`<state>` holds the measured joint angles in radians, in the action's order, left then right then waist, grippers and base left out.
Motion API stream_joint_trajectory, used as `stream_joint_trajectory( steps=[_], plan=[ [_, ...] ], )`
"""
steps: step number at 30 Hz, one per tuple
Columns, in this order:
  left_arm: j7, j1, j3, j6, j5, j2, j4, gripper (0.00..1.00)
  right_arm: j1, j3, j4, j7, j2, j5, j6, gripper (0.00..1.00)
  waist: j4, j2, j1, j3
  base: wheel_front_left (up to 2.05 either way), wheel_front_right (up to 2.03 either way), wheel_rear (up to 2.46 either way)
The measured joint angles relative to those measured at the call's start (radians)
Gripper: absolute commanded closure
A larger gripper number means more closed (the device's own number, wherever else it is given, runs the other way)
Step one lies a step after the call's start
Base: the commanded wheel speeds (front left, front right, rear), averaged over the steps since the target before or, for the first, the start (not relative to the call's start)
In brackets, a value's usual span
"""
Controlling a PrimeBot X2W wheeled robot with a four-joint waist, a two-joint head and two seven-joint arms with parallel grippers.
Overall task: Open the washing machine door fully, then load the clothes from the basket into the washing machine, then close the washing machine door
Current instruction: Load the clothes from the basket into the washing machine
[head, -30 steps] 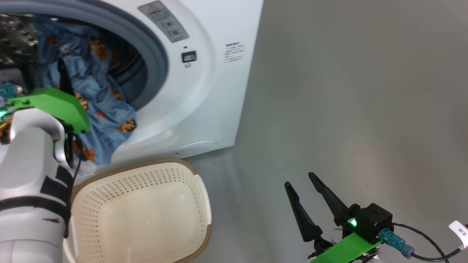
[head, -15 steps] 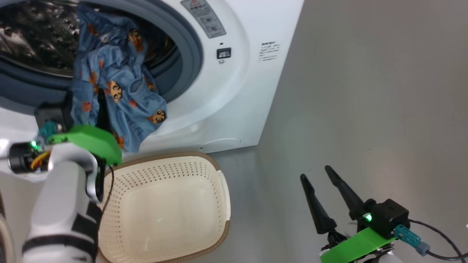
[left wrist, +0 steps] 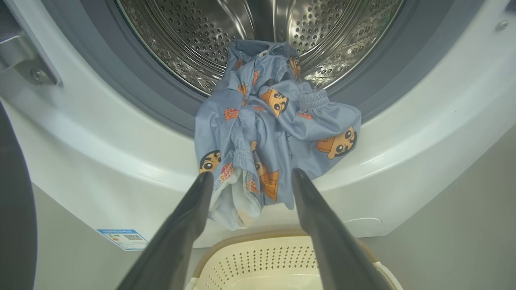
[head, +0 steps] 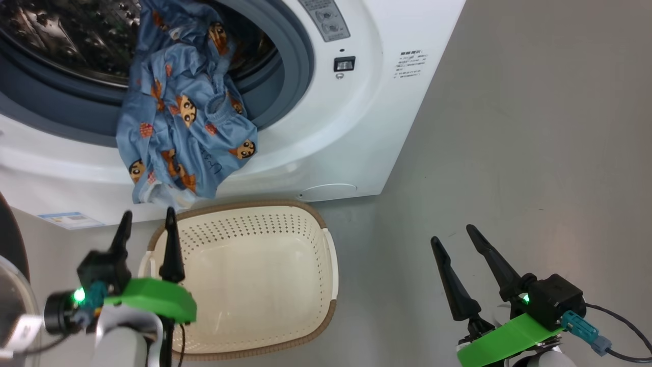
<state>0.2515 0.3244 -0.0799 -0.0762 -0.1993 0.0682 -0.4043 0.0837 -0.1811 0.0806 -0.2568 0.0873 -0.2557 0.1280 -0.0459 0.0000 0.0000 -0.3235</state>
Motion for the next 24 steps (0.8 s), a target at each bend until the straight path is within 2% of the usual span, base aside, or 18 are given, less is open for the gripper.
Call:
stream_joint_trajectory(
  steps=[6, 13, 19, 24],
  plan=[
    [-0.021, -0.141, 0.002, -0.04, -0.009, -0.002, 0.19, 0.0, 0.0, 0.013, -0.006, 0.0, 0.009, 0.001, 0.0, 0.0, 0.009, 0.0, 0.0, -0.002, 0.0, 0.0, 0.0],
    [-0.058, -0.264, -0.014, -0.058, -0.008, -0.001, 0.326, 0.0, -0.002, 0.035, -0.016, 0.0, 0.009, 0.008, 0.0, 0.0, 0.004, 0.0, 0.0, 0.003, 0.0, 0.0, 0.0],
    [-0.085, -0.31, -0.012, -0.068, -0.009, 0.009, 0.398, 0.0, -0.002, 0.038, -0.027, 0.0, 0.007, 0.009, 0.0, 0.0, -0.007, 0.0, 0.0, -0.013, 0.0, 0.0, 0.0],
    [-0.095, -0.303, -0.004, -0.069, -0.009, 0.022, 0.402, 0.0, -0.001, 0.034, -0.028, 0.0, 0.001, 0.01, 0.0, 0.0, -0.021, 0.0, 0.0, -0.03, 0.0, 0.0, 0.0]
  ],
)
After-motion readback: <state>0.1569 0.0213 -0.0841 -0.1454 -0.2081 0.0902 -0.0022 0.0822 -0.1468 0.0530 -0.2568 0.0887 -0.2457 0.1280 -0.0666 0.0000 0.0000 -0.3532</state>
